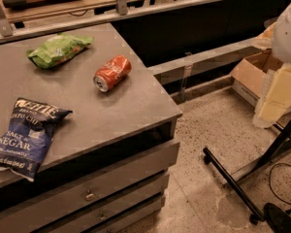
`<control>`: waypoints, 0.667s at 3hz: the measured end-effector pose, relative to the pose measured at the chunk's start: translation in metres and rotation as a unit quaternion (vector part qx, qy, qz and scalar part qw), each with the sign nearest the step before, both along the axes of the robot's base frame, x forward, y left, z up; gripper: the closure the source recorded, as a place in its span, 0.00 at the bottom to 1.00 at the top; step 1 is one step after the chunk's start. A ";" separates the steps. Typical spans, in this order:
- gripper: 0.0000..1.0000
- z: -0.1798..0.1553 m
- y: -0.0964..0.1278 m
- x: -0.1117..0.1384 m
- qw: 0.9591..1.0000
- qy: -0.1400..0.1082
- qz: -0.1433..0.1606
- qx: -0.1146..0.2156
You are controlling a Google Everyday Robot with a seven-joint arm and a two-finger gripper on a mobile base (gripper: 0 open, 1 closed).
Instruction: Move coke can near blue chip bag
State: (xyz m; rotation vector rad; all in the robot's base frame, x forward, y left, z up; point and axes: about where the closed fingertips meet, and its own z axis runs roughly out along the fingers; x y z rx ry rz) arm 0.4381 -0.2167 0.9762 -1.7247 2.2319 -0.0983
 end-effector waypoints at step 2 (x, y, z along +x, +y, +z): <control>0.00 0.006 0.012 0.025 0.999 -0.021 0.035 -0.006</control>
Offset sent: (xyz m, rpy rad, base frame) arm 0.0918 0.0446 0.0170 -0.0459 -0.1359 0.2550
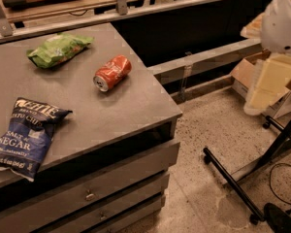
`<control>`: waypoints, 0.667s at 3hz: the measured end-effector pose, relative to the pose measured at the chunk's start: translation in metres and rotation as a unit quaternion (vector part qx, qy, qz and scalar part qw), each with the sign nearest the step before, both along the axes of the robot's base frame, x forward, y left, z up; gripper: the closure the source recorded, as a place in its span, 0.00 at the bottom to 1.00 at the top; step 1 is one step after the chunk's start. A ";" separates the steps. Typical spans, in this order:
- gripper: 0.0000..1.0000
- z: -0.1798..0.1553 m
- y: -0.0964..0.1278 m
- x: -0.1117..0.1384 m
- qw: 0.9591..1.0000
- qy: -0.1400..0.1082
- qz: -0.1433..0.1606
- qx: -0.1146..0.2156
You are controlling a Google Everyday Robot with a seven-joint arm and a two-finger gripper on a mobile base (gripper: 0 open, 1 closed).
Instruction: Move coke can near blue chip bag
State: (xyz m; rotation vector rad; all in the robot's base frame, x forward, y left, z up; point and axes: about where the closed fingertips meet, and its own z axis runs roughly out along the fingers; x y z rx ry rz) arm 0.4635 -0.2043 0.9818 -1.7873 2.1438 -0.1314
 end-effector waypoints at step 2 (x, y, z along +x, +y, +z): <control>0.00 0.012 0.087 0.085 0.987 -0.051 0.146 -0.033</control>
Offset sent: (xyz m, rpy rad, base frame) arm 0.1373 0.1603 0.0134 -0.1568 -0.1424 0.5042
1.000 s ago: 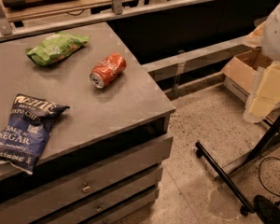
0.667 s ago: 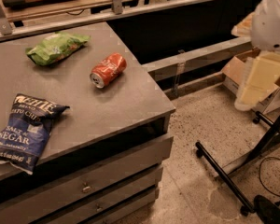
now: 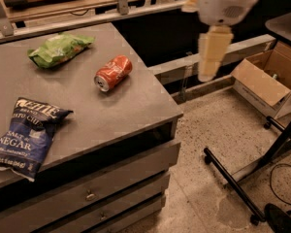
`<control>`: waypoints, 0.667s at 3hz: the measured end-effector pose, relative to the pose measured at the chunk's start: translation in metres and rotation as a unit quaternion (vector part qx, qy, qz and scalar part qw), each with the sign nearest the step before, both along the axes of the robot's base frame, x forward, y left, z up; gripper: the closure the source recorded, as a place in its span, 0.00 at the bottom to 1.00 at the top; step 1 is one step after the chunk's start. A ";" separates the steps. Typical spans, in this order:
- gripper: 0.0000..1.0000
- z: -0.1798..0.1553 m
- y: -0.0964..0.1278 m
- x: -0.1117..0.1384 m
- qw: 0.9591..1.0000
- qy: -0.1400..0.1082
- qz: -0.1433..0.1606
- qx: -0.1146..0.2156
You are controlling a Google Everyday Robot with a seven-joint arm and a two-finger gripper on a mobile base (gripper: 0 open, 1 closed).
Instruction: Move coke can near blue chip bag
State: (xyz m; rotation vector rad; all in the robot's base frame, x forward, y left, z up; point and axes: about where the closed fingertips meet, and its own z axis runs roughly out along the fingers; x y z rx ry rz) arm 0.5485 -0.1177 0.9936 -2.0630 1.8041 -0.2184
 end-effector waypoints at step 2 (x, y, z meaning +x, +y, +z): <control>0.00 0.002 0.016 0.008 1.000 -0.008 0.018 -0.005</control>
Offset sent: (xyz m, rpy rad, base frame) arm 0.0087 0.0177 0.0020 -0.0119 -0.0152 0.0392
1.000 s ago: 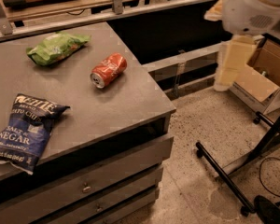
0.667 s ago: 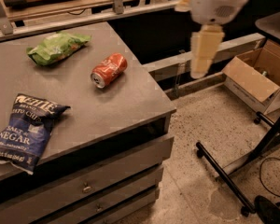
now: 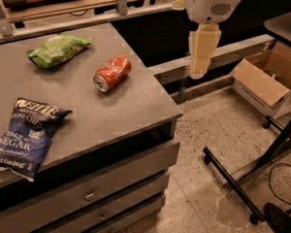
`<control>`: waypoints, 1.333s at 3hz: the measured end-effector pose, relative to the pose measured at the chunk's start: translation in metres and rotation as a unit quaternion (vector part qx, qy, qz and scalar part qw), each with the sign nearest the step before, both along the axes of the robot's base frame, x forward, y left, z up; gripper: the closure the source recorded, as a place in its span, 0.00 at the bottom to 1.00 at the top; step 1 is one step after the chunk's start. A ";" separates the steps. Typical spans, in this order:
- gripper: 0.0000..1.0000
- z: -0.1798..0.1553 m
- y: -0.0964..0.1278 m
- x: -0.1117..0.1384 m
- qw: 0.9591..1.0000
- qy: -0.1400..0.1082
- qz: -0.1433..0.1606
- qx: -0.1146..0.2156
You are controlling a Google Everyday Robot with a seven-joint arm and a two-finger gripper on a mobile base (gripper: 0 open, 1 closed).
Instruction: Move coke can near blue chip bag
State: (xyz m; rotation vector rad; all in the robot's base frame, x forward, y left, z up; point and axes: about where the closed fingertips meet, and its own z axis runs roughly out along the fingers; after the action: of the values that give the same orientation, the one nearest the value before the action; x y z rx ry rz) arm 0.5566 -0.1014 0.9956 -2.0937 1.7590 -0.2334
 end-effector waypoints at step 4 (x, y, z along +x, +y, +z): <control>0.00 -0.073 0.121 0.057 0.962 0.019 0.272 -0.029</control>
Offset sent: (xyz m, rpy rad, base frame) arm 0.0346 0.1001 -0.0353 -0.0077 -0.0214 0.5496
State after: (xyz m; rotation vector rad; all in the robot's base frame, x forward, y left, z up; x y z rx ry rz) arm 0.6137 0.0197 0.9225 -2.5365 1.1375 -0.0860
